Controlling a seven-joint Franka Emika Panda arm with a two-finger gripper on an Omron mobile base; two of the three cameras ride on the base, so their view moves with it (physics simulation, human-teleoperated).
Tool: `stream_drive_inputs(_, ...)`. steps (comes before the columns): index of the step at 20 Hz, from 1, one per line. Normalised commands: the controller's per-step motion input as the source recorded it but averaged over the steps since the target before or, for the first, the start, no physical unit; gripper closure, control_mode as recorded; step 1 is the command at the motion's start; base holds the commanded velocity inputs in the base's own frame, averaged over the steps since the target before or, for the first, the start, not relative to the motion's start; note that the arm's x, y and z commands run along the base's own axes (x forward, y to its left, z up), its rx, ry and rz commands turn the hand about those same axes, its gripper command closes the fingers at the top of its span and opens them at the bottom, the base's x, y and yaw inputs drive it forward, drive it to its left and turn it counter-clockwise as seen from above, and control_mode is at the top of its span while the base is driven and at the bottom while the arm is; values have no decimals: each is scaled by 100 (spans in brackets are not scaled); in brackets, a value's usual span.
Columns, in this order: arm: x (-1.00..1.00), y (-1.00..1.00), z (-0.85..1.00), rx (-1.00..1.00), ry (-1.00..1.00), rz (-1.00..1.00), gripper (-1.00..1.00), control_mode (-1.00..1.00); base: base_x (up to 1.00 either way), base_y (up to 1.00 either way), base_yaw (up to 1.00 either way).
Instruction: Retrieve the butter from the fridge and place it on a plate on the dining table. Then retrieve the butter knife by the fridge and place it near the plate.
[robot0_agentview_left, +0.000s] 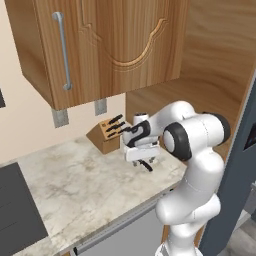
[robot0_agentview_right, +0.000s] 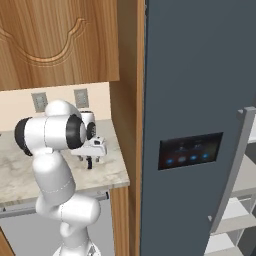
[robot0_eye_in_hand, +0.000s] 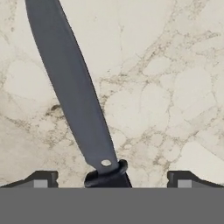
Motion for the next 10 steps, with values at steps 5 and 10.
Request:
stream_drive_inputs(5,-30,-6,-6,0,0,0,-100,-100,0,0,0)
stream_drive_inputs(10,-3,-16,-34,-3,0,0,-100,-100,0,0,0)
